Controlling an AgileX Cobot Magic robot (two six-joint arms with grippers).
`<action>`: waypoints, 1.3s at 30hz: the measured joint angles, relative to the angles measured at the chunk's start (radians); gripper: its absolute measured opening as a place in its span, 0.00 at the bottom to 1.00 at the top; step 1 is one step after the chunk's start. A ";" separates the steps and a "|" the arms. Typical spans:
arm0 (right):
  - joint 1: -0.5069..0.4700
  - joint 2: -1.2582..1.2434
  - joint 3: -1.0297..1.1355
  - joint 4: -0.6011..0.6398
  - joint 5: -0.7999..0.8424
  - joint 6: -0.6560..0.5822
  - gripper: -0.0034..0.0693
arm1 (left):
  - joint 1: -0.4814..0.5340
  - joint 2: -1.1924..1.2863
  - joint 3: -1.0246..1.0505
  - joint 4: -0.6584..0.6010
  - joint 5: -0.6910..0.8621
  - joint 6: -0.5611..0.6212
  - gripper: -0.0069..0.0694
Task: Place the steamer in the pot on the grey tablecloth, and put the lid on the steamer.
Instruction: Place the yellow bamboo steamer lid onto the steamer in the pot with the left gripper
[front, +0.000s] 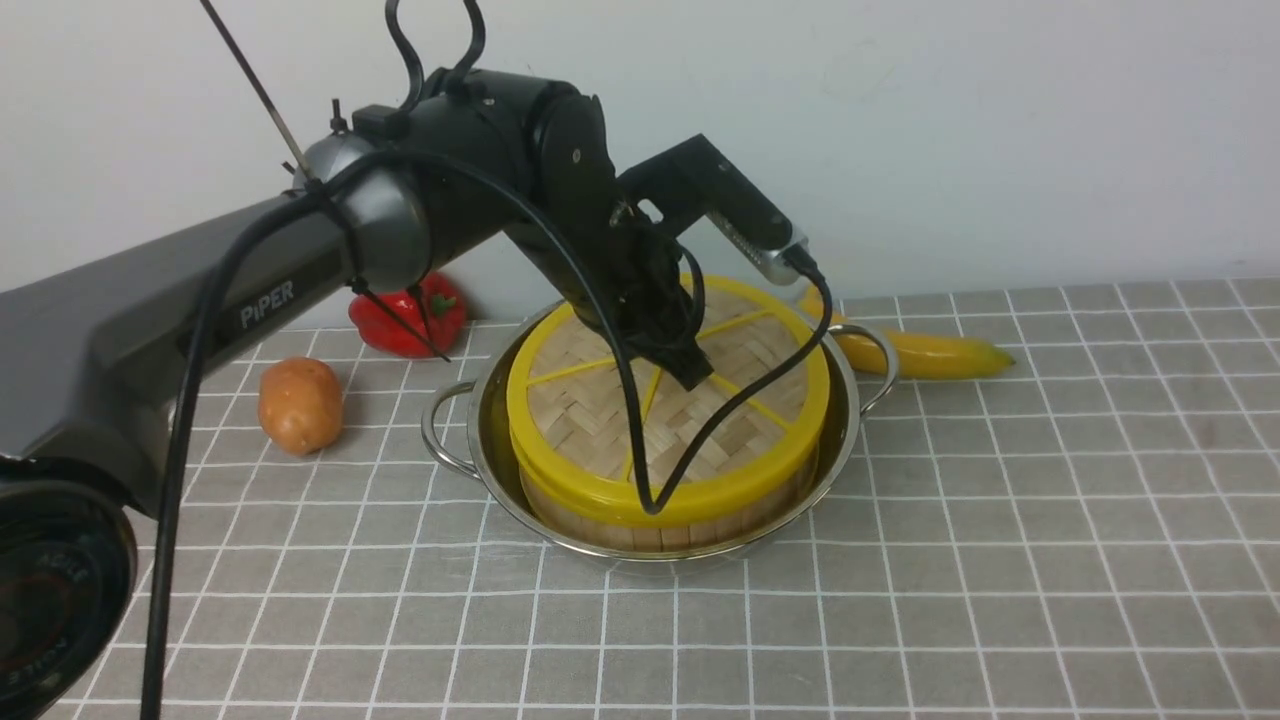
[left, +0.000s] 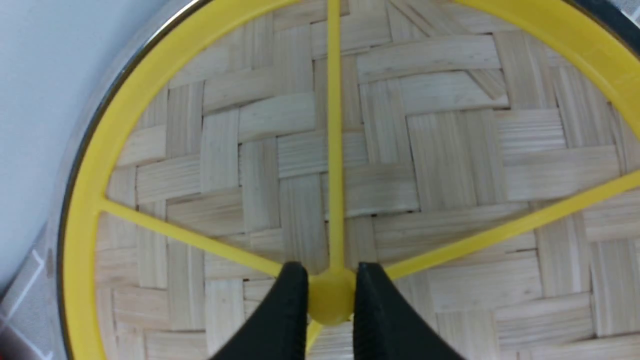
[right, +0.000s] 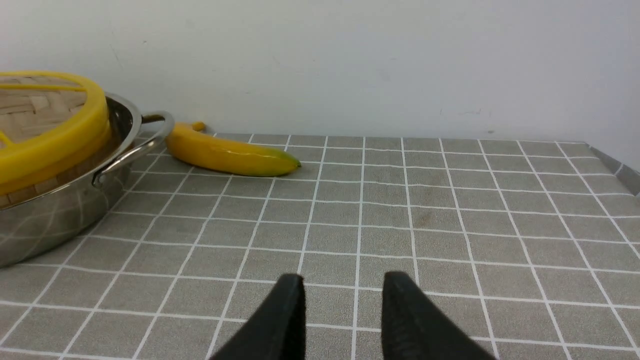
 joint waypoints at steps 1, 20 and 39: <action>0.000 0.000 0.000 0.000 0.000 0.000 0.38 | 0.000 0.000 0.000 0.000 0.000 0.000 0.23; 0.000 0.000 0.000 0.000 0.000 0.000 0.38 | 0.013 0.024 0.000 -0.006 -0.040 -0.004 0.23; 0.000 0.000 0.000 0.000 0.000 0.000 0.38 | 0.013 0.024 0.000 -0.004 -0.029 -0.053 0.23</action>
